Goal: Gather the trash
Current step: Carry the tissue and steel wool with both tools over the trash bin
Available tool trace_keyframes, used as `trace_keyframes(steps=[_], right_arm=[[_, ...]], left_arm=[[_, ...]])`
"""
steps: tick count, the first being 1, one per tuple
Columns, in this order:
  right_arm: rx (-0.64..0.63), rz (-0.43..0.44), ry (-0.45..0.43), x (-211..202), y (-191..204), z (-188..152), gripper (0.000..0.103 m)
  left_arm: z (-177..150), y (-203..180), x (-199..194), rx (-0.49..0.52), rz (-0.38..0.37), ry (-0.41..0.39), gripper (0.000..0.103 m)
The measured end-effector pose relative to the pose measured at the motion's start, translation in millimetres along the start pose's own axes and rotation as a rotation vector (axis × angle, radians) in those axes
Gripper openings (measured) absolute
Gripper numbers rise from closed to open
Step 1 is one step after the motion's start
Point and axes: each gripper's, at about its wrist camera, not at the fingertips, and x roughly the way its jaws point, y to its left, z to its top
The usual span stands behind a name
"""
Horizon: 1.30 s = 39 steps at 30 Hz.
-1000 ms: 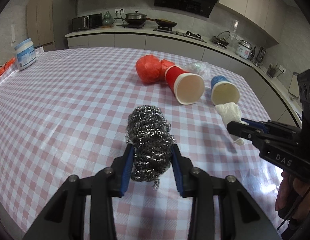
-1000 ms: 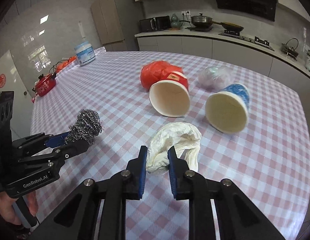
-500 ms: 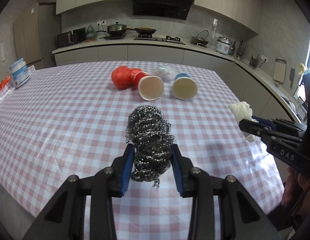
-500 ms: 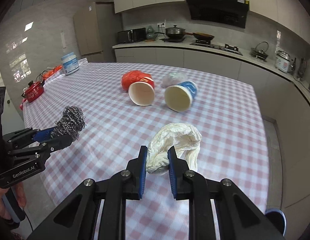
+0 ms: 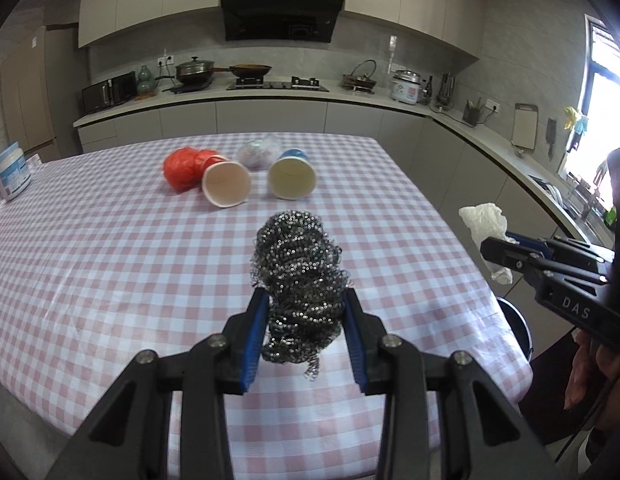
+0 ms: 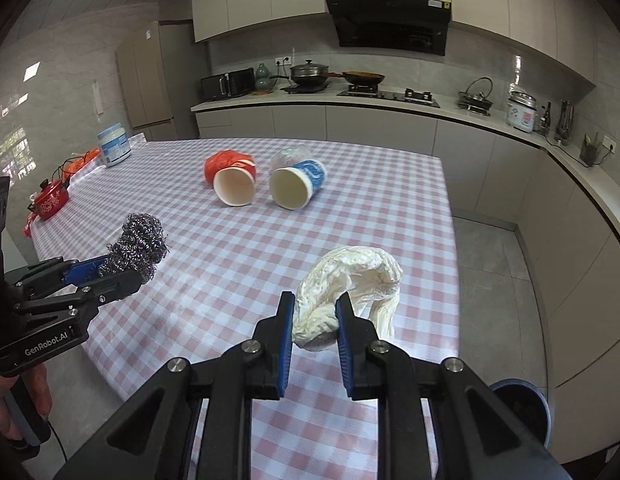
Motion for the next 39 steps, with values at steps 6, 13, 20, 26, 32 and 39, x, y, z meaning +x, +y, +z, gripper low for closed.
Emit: trace_keyframes(steps=[6,13,20,26,32,39], right_arm=[[0.030,-0.034,-0.009,-25,-40,-16,0.021],[0.071,-0.068,-0.008,-59,-113,-42,0.021],[0.112,-0.097,-0.006,-94,-187,-70,0.021],[0.144,-0.121,0.025,-113,-246,-103,0.021],[0.153,-0.128,0.081,-116,-294,-136,0.021],[0.159,-0.115,0.146,-109,-335,-177,0.021]], left_arm=[[2,-50,7,0.036,-0.037,0.001,0.038],[0,-122,15,0.075,-0.067,0.008,0.038],[-3,-206,24,0.125,-0.105,0.026,0.038],[-14,-272,40,0.165,-0.151,0.062,0.038],[-27,-322,65,0.182,-0.197,0.121,0.038],[-48,-359,92,0.185,-0.217,0.189,0.038]])
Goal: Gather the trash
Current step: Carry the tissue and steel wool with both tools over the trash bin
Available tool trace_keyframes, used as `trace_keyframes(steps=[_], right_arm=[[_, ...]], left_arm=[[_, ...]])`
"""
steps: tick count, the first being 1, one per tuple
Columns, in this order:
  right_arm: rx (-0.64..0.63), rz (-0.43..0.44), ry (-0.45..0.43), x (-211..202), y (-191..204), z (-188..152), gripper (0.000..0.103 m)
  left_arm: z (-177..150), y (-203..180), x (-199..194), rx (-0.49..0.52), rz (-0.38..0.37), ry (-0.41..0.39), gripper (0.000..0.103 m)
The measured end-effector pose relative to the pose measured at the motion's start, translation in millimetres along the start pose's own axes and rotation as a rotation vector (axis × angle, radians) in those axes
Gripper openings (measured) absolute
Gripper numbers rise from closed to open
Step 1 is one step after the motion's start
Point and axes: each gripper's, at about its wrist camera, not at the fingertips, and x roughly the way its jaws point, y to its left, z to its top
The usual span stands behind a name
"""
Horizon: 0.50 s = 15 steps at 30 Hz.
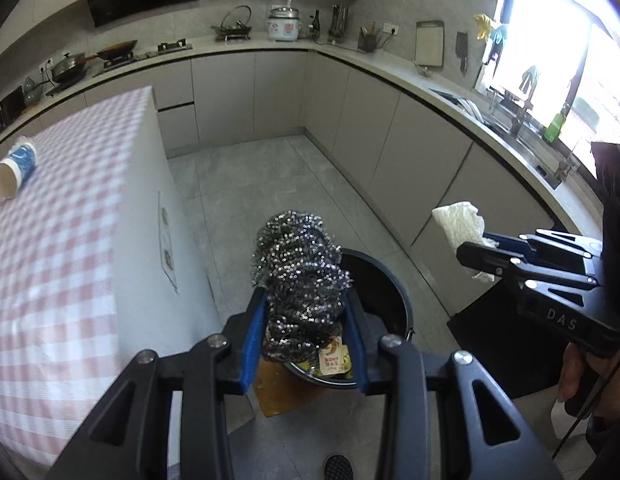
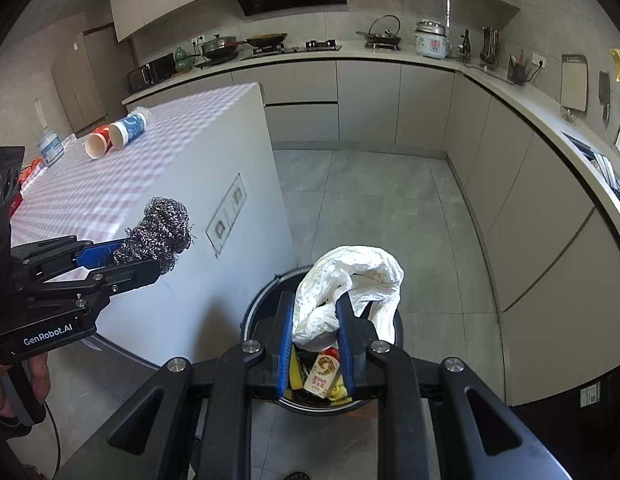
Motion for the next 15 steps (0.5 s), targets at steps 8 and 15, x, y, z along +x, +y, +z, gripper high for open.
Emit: trace_keyframes(steps=[8,15], right_arm=[[-0.030,0.032,0.072,36,-19,-19,0.022],[-0.059,0.077,0.135,73,-24,-33,0.022]], left_arm=[[-7,-14,34,-0.004,0.000,0.071,0.038],[-16,-15,65,-0.017,-0.001,0.130,0.038]])
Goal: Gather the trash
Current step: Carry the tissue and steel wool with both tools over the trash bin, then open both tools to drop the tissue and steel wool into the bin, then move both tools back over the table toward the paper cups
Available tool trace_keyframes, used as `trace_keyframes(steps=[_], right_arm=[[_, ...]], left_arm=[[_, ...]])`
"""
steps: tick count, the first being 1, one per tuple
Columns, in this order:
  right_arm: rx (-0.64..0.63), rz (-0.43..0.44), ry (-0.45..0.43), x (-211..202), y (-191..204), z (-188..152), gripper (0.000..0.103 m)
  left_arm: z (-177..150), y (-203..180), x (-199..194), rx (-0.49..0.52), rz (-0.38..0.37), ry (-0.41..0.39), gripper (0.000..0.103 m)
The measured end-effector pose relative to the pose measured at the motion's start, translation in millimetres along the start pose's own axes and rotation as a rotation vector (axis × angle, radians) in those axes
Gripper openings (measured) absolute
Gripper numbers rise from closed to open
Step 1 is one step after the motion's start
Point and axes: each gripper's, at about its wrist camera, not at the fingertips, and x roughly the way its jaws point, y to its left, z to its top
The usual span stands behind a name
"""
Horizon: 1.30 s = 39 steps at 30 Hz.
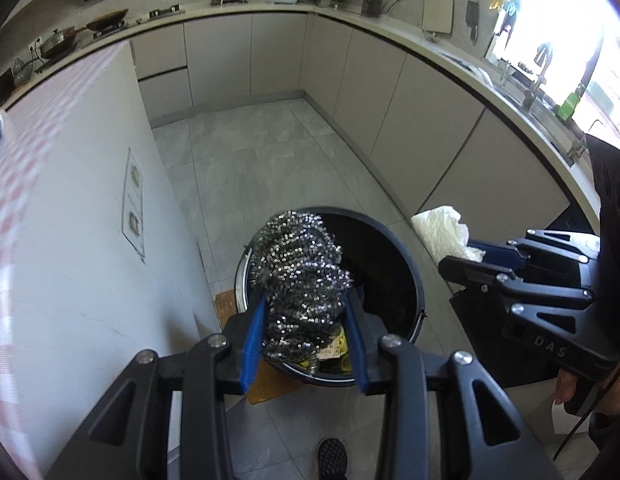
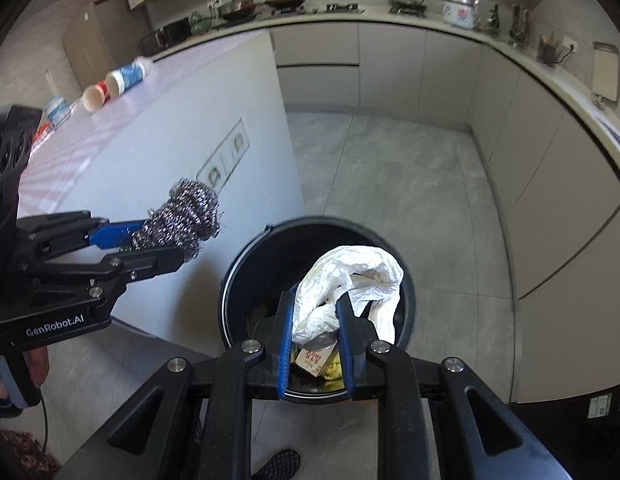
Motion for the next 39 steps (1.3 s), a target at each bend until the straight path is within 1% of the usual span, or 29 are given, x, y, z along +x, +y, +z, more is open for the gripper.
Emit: trace_keyframes(steps=[7,8,9,10,11,12,13,14,15,16,17,19,20,22,28,31,34,39], right_arm=[[-0.071,0.054,0.087,53,3,-13,0.022],[-0.078,0.057,0.094,59,4,-13,0.022],[-0.088,0.051,0.102,66,3,-14,0.024],[-0.097,0.033,0.106,74,1,-15,0.028],[-0.102,0.021,0.118,81,-1,-16,0.043],[-0.109,-0.008,0.134,88,-5,-17,0.053],[-0.115,-0.037,0.135,90,-7,-17,0.065],[-0.113,-0.067,0.132,91,-13,-18,0.068],[-0.098,-0.103,0.137,91,-21,-19,0.075],[-0.077,-0.127,0.143,92,-28,-20,0.089],[-0.055,-0.155,0.150,92,-36,-21,0.103],[-0.021,-0.209,0.159,90,-48,-21,0.103],[-0.007,-0.226,0.167,90,-53,-22,0.103],[0.026,-0.243,0.166,87,-63,-20,0.103],[0.095,-0.250,0.120,68,-73,-13,0.103],[0.131,-0.252,0.094,53,-75,-10,0.103],[0.150,-0.250,0.062,36,-73,-4,0.103],[0.155,-0.253,0.002,14,-53,13,0.103]], left_arm=[[-6,-7,39,0.006,-0.001,0.089,0.038],[-7,-8,45,0.004,-0.010,0.102,0.039],[-8,-7,49,0.002,-0.025,0.105,0.042],[-9,-7,55,-0.002,-0.041,0.098,0.046],[-10,-7,59,-0.008,-0.037,0.097,0.060],[-11,-6,61,-0.013,-0.023,0.094,0.068],[-11,-5,62,-0.017,-0.014,0.087,0.069],[-10,-5,64,-0.022,-0.004,0.087,0.072],[-10,-5,66,-0.026,0.013,0.090,0.079],[-9,-5,67,-0.034,0.031,0.095,0.081],[-9,-5,67,-0.040,0.031,0.095,0.085],[-11,-8,67,-0.040,0.049,0.090,0.095],[-10,-10,65,-0.039,0.063,0.078,0.102],[-8,-13,60,-0.034,0.092,0.059,0.103],[-1,-20,45,-0.022,0.106,0.033,0.103],[7,-16,33,-0.016,0.105,0.010,0.103],[14,-13,17,-0.015,0.116,-0.022,0.103],[22,-6,-13,-0.017,0.131,-0.072,0.103]])
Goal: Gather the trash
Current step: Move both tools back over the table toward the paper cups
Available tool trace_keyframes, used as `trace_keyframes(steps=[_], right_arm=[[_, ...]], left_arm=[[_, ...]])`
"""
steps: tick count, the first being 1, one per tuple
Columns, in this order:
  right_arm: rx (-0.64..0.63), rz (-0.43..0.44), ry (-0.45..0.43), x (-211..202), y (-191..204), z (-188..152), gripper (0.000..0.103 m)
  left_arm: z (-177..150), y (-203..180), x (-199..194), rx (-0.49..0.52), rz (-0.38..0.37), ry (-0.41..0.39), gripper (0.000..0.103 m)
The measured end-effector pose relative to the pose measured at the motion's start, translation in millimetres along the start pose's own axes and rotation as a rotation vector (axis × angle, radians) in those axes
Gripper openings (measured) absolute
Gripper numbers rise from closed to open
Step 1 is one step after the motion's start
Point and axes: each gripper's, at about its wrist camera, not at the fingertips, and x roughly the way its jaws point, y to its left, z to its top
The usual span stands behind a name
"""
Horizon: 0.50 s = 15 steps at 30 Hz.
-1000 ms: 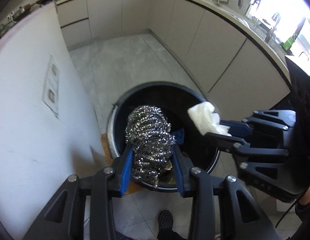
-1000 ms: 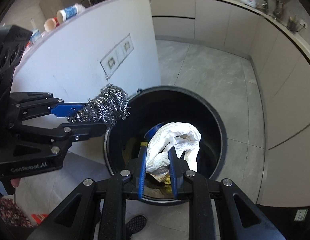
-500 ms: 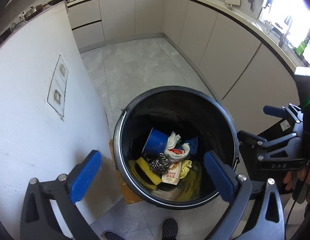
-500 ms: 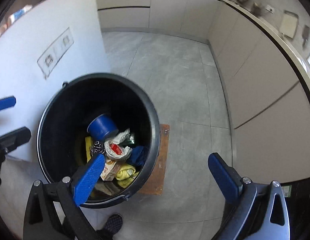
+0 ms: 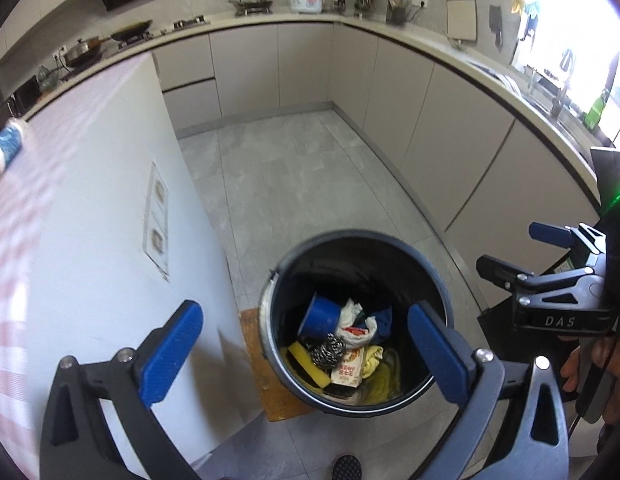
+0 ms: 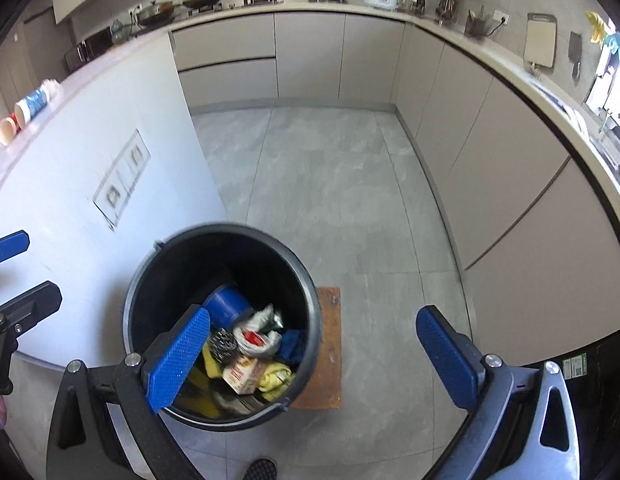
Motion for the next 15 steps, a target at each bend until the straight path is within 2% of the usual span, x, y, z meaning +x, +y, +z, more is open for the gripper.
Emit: trace_keyframes(steps=[7,15], right_arm=[[0.006,-0.009,-0.052,-32,27,16,0.103],[-0.003,-0.039,-0.095,-63,58,26,0.103]], left_arm=[[10,22,-29,-0.006,-0.001,-0.049,0.103],[6,53,-57,-0.026,0.014,-0.098,0.103]])
